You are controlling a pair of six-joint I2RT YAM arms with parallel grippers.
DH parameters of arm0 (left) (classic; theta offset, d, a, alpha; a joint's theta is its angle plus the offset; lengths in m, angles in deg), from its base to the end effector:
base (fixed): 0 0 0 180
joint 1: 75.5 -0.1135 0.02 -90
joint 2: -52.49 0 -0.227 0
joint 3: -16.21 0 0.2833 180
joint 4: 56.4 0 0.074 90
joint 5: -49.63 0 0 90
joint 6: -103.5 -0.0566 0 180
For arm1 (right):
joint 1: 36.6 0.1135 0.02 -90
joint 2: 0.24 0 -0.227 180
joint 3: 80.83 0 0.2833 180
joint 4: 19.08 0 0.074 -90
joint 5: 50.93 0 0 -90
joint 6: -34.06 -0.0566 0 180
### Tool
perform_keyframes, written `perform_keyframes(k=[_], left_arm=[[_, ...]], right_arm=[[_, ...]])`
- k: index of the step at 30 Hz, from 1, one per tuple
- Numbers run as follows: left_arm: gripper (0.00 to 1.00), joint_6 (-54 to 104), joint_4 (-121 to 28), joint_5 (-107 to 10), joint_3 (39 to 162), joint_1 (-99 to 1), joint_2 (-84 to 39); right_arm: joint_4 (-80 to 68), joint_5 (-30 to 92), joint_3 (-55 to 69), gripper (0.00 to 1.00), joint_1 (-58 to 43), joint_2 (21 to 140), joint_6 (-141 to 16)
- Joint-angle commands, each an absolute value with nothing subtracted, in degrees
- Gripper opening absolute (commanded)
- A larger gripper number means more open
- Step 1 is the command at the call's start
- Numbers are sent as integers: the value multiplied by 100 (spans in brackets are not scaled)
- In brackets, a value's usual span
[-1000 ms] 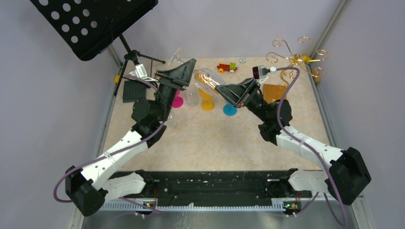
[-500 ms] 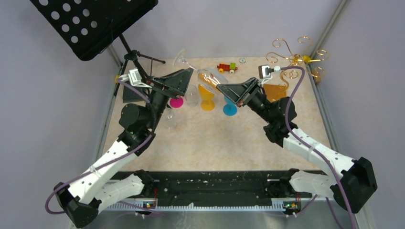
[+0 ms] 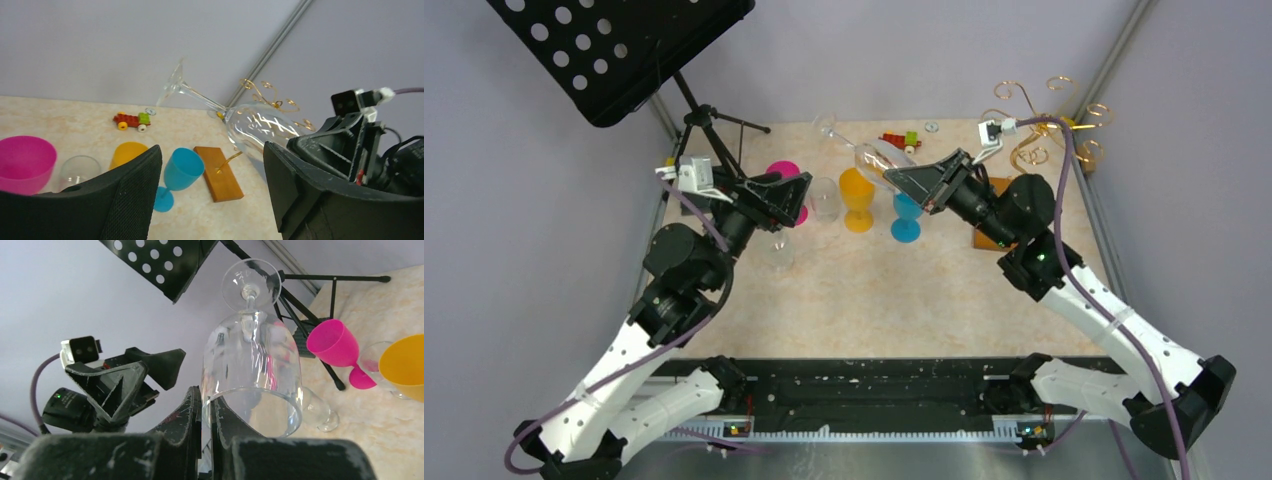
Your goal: Take the wine glass off the wine glass rack
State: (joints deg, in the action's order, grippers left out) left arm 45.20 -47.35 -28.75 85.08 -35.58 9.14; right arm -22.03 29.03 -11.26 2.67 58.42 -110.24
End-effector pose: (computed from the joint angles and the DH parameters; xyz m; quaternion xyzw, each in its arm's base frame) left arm 0.1873 -0.1419 0.4281 -0.0382 0.5997 -0.4172 0.6818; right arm 0.2307 0.2014 0.3921 0.0120 0.6180 0.6085 0.4977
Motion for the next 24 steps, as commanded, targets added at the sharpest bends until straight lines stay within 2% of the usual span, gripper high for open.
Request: perform_keyframes(k=[1, 6, 10, 18, 24], left_arm=[[77, 3295, -3710, -2686, 9129, -3534, 1232], [76, 2574, -3542, -2360, 9234, -3531, 1686], [76, 2362, -3451, -2005, 9154, -3529, 1844], [76, 2172, -3262, -1478, 9086, -3527, 1928], [76, 1929, -3018, -1493, 9080, -3534, 1947]], right_arm=[[-825, 2363, -40, 0, 322, 5709, -10054], [664, 1620, 581, 0, 329, 5940, -9352], [1430, 1692, 727, 0, 539, 6173, -8816], [3536, 3666, 1971, 0, 1604, 7624, -7608], [4090, 4184, 2582, 0, 1825, 8805, -7334]])
